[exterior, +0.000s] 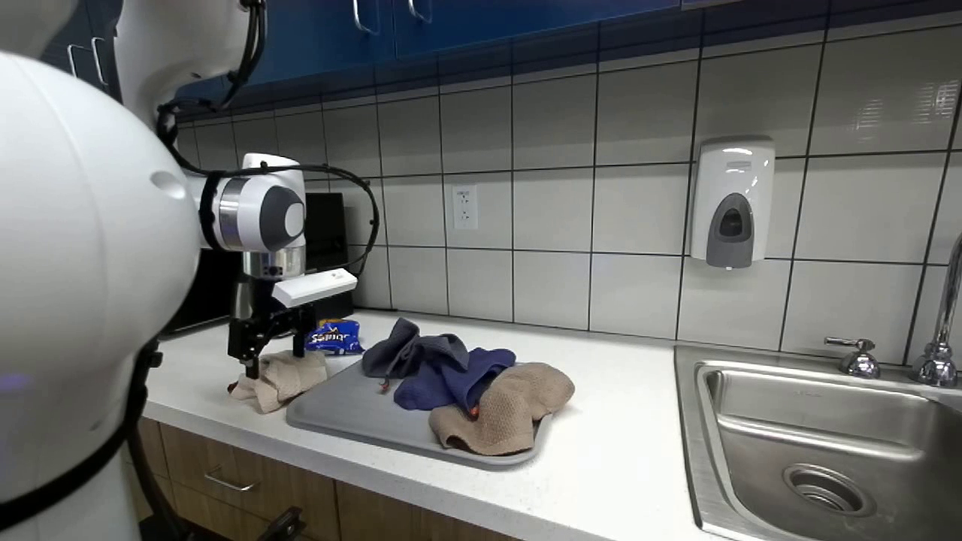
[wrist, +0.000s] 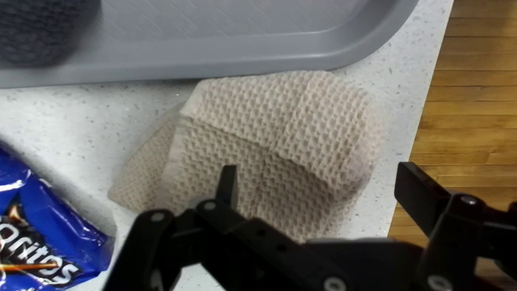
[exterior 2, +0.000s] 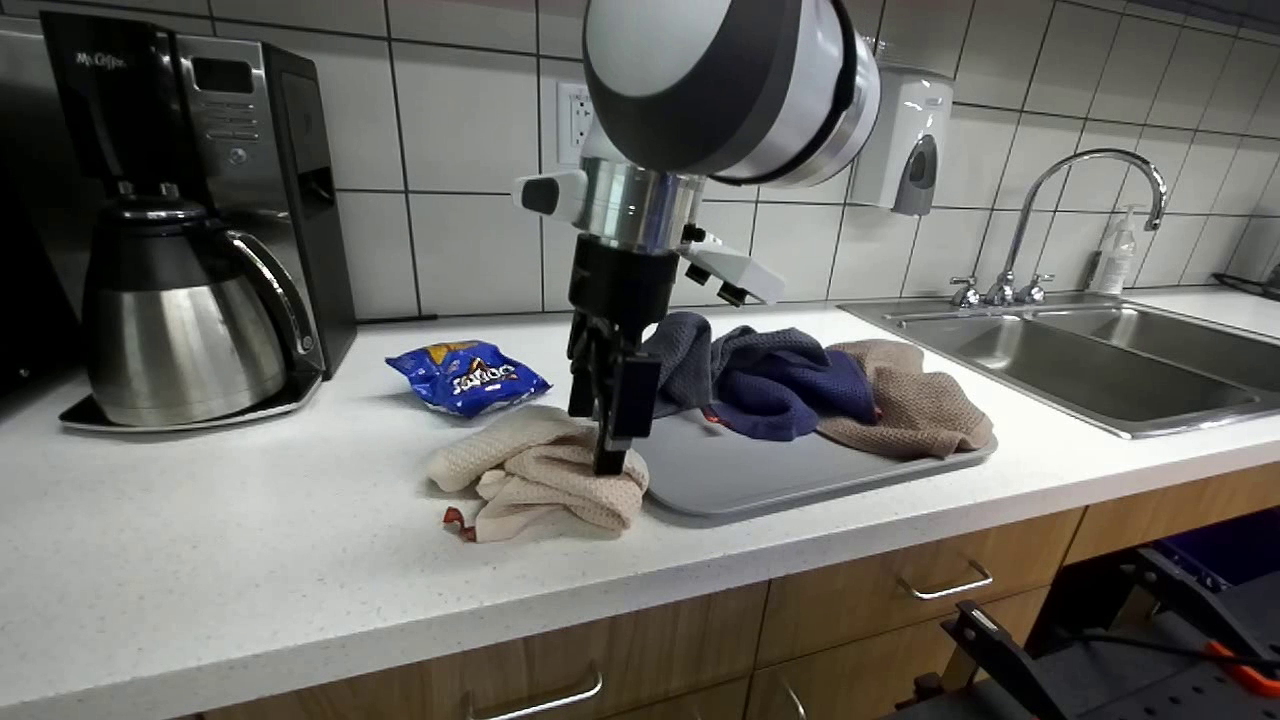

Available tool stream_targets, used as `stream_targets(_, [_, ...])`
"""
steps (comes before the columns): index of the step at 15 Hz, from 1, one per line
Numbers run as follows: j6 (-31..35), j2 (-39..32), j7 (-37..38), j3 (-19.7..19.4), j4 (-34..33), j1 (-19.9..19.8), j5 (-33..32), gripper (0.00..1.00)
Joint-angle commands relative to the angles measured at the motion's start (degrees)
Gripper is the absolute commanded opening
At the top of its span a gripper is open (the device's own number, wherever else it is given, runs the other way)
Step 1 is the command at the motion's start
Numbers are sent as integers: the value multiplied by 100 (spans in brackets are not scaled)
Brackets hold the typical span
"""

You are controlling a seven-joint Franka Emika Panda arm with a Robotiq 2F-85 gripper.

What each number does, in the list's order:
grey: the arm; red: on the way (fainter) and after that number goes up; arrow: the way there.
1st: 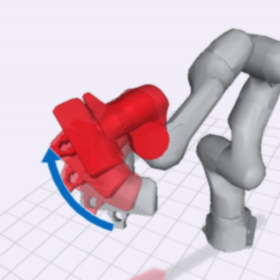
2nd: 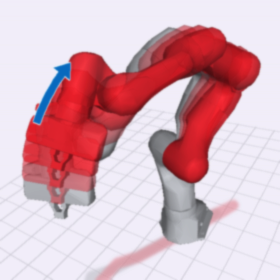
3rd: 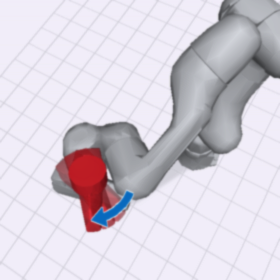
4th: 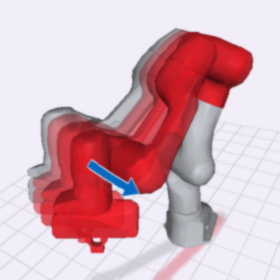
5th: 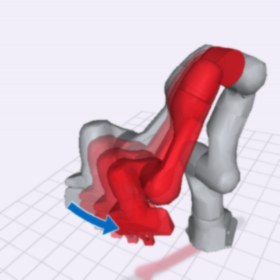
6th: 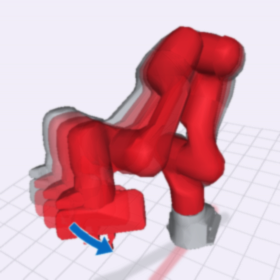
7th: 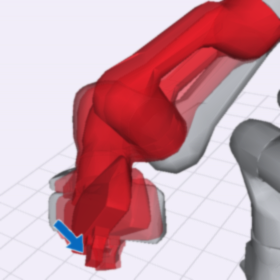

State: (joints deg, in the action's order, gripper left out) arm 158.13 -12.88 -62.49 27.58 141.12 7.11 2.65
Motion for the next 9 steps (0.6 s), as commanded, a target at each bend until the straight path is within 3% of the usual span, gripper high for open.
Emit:
stream_targets(1, [-127, -114, 0, -132, -122, 135, -72, 100])
stream_targets(9, [96, -462, 359, -504, -370, 339, -538, 100])
